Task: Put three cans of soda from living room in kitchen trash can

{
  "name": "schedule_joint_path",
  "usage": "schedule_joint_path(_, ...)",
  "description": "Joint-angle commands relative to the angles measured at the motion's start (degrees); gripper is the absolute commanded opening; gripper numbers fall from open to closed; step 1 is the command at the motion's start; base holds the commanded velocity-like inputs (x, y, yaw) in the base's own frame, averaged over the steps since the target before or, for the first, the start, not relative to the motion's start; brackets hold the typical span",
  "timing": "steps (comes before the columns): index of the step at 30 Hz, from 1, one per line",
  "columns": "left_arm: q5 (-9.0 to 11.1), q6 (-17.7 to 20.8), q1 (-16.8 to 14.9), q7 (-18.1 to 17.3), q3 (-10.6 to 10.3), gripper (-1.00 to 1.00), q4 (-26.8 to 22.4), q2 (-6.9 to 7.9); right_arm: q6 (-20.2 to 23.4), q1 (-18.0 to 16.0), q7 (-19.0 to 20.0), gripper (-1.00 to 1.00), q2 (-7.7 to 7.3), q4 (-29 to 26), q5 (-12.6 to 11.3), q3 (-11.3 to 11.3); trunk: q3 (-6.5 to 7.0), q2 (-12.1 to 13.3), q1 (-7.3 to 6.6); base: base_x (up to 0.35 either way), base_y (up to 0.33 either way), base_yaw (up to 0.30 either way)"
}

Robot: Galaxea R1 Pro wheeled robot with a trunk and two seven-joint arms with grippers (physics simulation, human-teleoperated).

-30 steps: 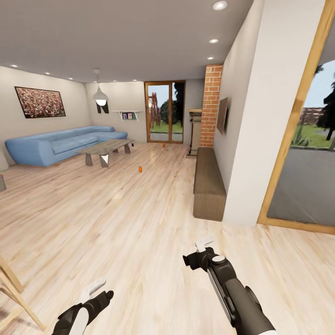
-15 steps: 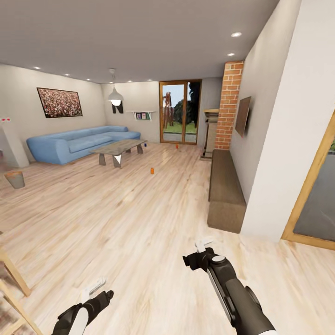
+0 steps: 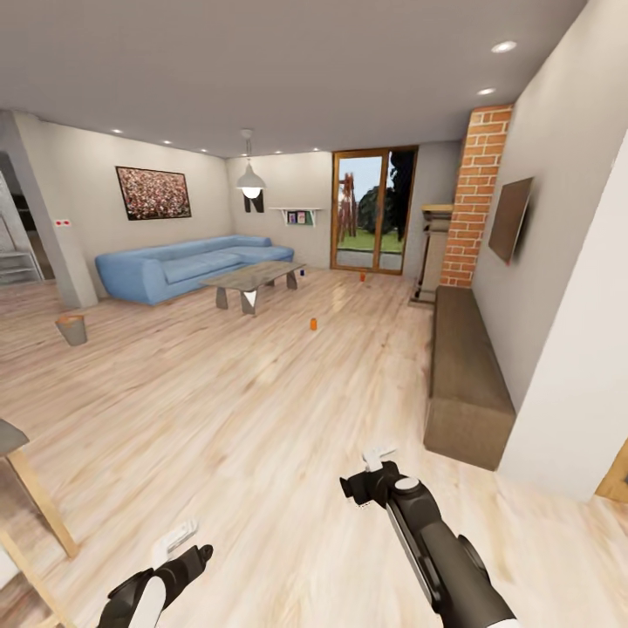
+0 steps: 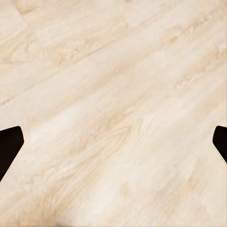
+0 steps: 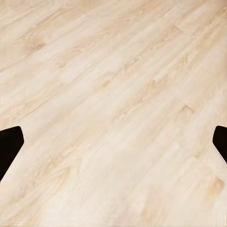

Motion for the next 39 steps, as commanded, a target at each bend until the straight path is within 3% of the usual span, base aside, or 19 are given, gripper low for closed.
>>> schedule_joint_path(1, 0.0, 0.0, 0.0, 0.0, 0.0, 1.0, 0.0, 0.0, 0.0, 0.0, 0.0, 1.0, -0.02, -0.2, 0.0, 0.0, 0.0, 0.0, 0.0, 0.349, 0.0, 0.047)
schedule_joint_path(9, -0.2, -1.6, 0.2, -0.2, 0.0, 1.0, -2.3, -0.48, 0.2, 0.2, -0.3, 1.0, -0.04, -1.1, -0.1, -0.2, 0.0, 0.0, 0.0, 0.348, 0.0, 0.011)
schedule_joint_path(14, -0.1, -2.6, 4.0, -0.7, -0.6, 1.0, -9.8, -0.65, 1.4, -0.1, -0.3, 1.0, 0.22, -0.1, 0.0, -0.3, 0.0, 0.0, 0.0, 0.349, 0.0, 0.001)
schedule_joint_path(16, 0.0, -2.7, 5.8, -0.8, -1.9, 1.0, -13.5, -0.71, 3.4, -1.1, -0.8, 1.0, 0.44, 3.8, 0.0, -0.3, 0.0, 0.0, 0.0, 0.348, 0.0, 0.0)
schedule_joint_path(21, 0.0, -2.8, 6.6, -0.6, -4.4, 1.0, -14.8, -0.64, 3.9, -5.0, -5.1, 1.0, 0.44, 12.8, -0.1, -0.2, 0.0, 0.0, 0.0, 0.349, 0.0, 0.0)
schedule_joint_path(26, 0.0, -2.9, 6.7, -0.3, -4.5, 1.0, -14.6, -0.51, 3.3, -5.6, -5.5, 1.0, -0.23, 12.3, -0.2, 0.0, 0.0, 0.0, 0.0, 0.349, 0.0, 0.0)
schedule_joint_path(27, 0.0, -2.9, 6.7, -0.1, -4.5, 1.0, -14.5, -0.49, 3.0, -4.9, -5.4, 1.0, -1.77, 8.4, -0.2, 0.1, 0.0, 0.0, 0.0, 0.349, 0.0, 0.0)
schedule_joint_path(32, 0.0, -2.9, 6.8, 0.1, -4.4, 1.0, -14.4, -0.45, 3.0, -2.2, -3.3, 1.0, -6.58, -0.6, -0.3, 0.2, 0.0, 0.0, 0.0, 0.349, 0.0, 0.0)
schedule_joint_path(35, 0.0, -2.9, 6.8, 0.1, -4.4, 1.0, -14.3, -0.44, 3.0, -1.6, 0.3, 1.0, -8.01, -3.1, -0.1, 0.2, 0.0, 0.0, 0.0, 0.349, 0.0, 0.0)
schedule_joint_path(39, 0.0, -2.9, 6.8, 0.1, -4.4, 1.0, -14.1, -0.44, 3.2, -1.4, 1.4, 1.0, -8.23, -4.0, -0.1, 0.2, 0.0, 0.0, 0.0, 0.349, 0.0, 0.0)
